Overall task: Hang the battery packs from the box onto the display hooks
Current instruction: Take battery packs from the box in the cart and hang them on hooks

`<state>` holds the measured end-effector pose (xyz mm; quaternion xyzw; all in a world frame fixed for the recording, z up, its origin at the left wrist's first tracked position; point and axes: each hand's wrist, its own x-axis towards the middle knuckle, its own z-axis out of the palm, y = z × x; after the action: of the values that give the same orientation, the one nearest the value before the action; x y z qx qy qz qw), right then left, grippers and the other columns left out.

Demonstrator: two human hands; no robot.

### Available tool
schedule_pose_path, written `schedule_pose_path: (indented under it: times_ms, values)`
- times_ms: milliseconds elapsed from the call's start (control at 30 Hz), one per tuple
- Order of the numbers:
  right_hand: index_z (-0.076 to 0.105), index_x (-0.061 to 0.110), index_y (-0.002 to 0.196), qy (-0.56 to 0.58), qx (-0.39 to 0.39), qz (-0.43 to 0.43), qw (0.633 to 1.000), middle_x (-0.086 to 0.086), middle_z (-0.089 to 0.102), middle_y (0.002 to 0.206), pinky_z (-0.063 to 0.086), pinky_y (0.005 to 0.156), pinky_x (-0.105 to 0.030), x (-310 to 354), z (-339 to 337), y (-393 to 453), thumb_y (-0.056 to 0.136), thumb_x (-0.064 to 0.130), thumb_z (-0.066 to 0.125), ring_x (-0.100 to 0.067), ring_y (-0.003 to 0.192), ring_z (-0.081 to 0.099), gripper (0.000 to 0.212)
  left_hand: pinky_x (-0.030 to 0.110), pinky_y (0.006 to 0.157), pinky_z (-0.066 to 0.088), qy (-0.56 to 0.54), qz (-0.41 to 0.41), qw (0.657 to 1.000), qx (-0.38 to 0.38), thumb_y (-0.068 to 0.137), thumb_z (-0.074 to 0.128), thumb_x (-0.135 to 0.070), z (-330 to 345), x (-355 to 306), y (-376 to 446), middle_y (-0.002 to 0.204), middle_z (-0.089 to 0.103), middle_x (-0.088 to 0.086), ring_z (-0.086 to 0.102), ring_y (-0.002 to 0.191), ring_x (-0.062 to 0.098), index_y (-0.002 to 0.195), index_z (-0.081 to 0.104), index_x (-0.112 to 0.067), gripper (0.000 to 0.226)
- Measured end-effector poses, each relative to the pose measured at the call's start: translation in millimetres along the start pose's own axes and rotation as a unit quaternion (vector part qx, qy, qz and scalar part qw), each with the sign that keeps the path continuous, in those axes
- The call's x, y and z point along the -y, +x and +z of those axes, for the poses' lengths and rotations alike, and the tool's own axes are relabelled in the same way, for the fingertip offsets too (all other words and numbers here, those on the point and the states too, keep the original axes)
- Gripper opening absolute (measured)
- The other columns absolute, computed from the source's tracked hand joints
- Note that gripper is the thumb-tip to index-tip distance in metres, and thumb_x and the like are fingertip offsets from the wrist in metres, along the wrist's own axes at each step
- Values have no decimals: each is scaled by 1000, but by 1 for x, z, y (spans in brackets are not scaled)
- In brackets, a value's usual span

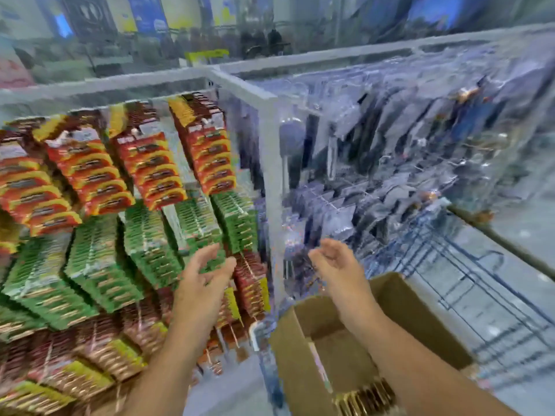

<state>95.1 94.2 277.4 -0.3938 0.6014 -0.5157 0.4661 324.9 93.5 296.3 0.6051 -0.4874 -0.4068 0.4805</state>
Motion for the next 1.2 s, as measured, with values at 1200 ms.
schedule_pose_path:
  times_ms: [1200]
  values:
    - [61, 10, 135, -299, -22, 369, 880, -8, 67, 127, 48, 82, -21, -421, -229, 218, 99, 35, 66, -25, 111, 64, 44, 40, 102, 54, 96, -309, 939, 118, 92, 66, -57, 402, 307, 24, 123, 59, -30, 65, 109, 6, 108, 61, -57, 16]
